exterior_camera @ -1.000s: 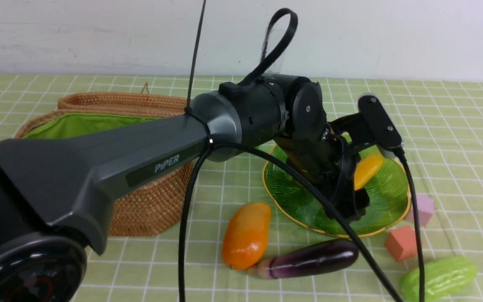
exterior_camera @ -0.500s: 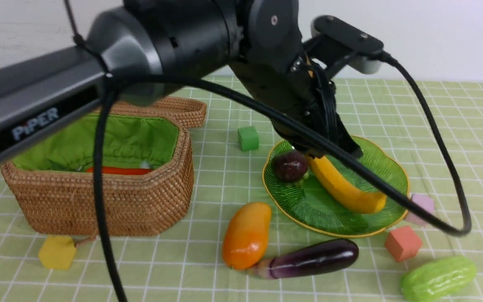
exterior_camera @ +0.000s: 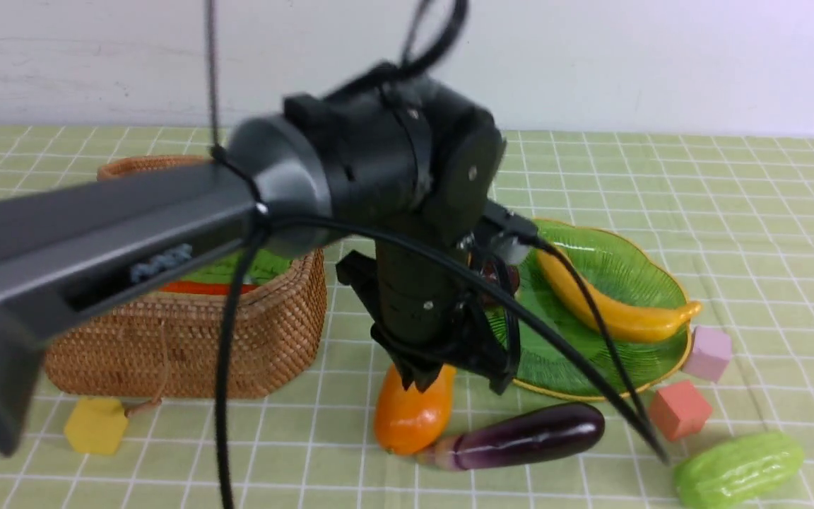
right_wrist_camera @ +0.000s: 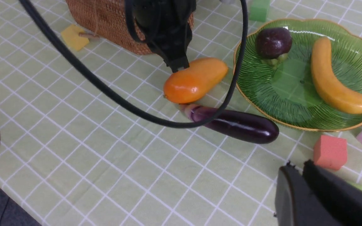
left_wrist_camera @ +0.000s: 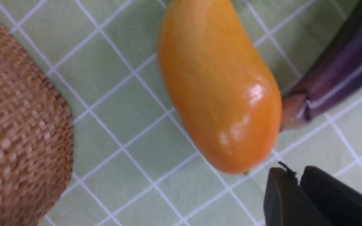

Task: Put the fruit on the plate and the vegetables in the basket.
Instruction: Grab the mango with your left arm and place it on the right plate

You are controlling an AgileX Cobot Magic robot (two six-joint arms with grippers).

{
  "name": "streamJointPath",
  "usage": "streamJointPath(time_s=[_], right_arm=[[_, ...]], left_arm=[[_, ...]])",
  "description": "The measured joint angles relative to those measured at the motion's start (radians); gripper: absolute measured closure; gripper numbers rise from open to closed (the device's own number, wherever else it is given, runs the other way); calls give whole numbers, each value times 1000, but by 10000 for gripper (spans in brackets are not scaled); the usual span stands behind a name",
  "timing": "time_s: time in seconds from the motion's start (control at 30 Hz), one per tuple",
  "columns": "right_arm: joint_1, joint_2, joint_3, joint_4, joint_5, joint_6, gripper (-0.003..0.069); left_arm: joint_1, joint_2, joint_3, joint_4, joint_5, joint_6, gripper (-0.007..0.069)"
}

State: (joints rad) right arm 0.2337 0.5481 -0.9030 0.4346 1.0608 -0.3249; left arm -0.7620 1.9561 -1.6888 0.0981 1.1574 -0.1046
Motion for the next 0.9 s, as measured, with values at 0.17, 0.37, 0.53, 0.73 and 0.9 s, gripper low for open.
streamJointPath(time_s=[0.17, 0.37, 0.53, 0.73, 0.9], right_arm=[[0, 0, 0, 0, 5, -2, 608], [0, 0, 0, 0, 11, -2, 608], [0, 0, 0, 0, 19, -3, 606], [0, 0, 0, 0, 22, -6, 606], [0, 0, 0, 0, 26, -28, 606]], left_arm=[[0, 72, 2, 49, -96, 0, 191], [0, 110, 2, 112, -169, -54, -31], [0, 158, 2, 170, -230, -87, -13], [18, 202, 2, 163, -236, -89, 22], [57, 204, 2, 150, -227, -96, 62]])
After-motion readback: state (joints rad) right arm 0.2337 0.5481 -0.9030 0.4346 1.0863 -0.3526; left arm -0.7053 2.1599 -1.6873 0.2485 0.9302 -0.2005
